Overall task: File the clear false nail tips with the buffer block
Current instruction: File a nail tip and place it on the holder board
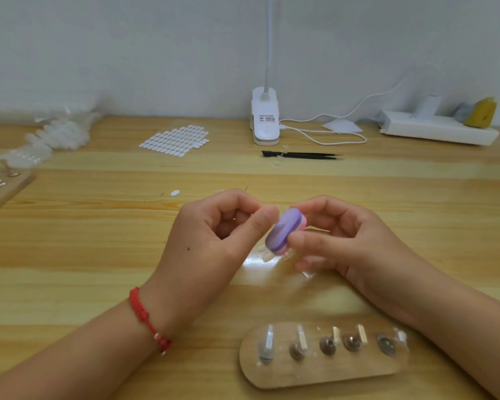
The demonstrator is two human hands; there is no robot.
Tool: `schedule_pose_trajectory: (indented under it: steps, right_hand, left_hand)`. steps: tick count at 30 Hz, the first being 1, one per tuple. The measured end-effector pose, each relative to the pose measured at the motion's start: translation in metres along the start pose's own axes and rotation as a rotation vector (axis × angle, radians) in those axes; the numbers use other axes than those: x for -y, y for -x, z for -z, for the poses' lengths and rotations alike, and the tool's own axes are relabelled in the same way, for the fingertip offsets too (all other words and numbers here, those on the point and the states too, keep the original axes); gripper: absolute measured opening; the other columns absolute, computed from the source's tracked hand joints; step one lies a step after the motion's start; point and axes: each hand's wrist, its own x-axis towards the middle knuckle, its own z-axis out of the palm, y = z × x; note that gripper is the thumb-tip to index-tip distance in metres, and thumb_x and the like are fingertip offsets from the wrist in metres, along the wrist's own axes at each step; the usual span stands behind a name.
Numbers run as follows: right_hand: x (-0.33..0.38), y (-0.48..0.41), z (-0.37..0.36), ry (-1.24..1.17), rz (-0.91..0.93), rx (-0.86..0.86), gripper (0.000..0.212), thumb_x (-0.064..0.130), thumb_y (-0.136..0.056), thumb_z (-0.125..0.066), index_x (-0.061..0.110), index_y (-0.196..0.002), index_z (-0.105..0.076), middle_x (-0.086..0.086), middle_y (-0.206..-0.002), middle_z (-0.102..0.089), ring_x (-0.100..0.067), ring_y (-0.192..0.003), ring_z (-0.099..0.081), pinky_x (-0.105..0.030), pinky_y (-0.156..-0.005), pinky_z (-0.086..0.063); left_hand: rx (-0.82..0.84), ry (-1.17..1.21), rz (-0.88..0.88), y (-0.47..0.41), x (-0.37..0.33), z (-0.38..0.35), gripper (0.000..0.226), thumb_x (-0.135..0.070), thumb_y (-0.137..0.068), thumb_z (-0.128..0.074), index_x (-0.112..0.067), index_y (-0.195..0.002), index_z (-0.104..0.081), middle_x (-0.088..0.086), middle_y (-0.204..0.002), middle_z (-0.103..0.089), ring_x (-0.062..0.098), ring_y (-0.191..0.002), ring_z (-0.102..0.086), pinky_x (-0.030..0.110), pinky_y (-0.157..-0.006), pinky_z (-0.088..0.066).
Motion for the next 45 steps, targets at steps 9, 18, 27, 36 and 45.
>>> schedule_pose_trajectory:
  steps: [9, 18, 27, 36, 45]
  right_hand:
    - [-0.0004, 0.0000, 0.0020, -0.021, 0.014, -0.047, 0.034, 0.009, -0.058, -0.085, 0.013, -0.090, -0.072, -0.009, -0.085, -0.075, -0.016, -0.073, -0.072, -0.022, -0.056, -0.055]
    - [0.0011, 0.0007, 0.0015, -0.040, 0.020, -0.039, 0.022, 0.011, -0.063, -0.076, 0.018, -0.085, -0.078, -0.008, -0.086, -0.075, -0.015, -0.075, -0.072, -0.022, -0.058, -0.056]
    - [-0.0001, 0.0013, 0.0002, 0.016, 0.022, 0.008, 0.027, 0.017, -0.060, -0.082, 0.022, -0.086, -0.077, -0.007, -0.086, -0.074, -0.017, -0.074, -0.072, -0.022, -0.057, -0.055]
    - [-0.0011, 0.0008, 0.0003, 0.041, 0.018, 0.011, 0.029, 0.014, -0.060, -0.083, 0.019, -0.088, -0.076, -0.008, -0.089, -0.074, -0.019, -0.076, -0.073, -0.023, -0.058, -0.055]
    - [0.0006, -0.0008, 0.0013, 0.002, 0.011, -0.009, 0.030, 0.013, -0.059, -0.086, 0.021, -0.087, -0.078, -0.007, -0.086, -0.075, -0.017, -0.073, -0.072, -0.022, -0.057, -0.055]
  left_hand:
    - [0.001, 0.012, 0.003, 0.0008, -0.0009, 0.0005, 0.022, -0.032, -0.077, -0.070, -0.013, -0.068, -0.068, -0.003, -0.051, -0.045, 0.003, -0.043, -0.030, 0.011, -0.044, -0.026]
    - [0.039, 0.032, 0.034, 0.0004, 0.0007, 0.0007, 0.017, -0.035, -0.075, -0.068, -0.020, -0.067, -0.069, -0.005, -0.051, -0.043, 0.005, -0.044, -0.029, 0.012, -0.043, -0.025]
    - [0.032, 0.024, 0.040, -0.0006, -0.0004, 0.0009, 0.019, -0.032, -0.077, -0.072, -0.016, -0.067, -0.069, -0.006, -0.050, -0.042, 0.004, -0.043, -0.030, 0.012, -0.043, -0.026]
    - [0.039, 0.012, 0.056, 0.0003, -0.0029, 0.0012, 0.021, -0.032, -0.073, -0.064, -0.011, -0.066, -0.064, -0.013, -0.047, -0.042, 0.004, -0.043, -0.030, 0.013, -0.043, -0.026]
    - [0.032, 0.033, 0.055, -0.0011, -0.0044, -0.0001, 0.025, -0.031, -0.073, -0.062, -0.007, -0.070, -0.064, -0.015, -0.047, -0.044, 0.000, -0.039, -0.032, 0.008, -0.042, -0.026]
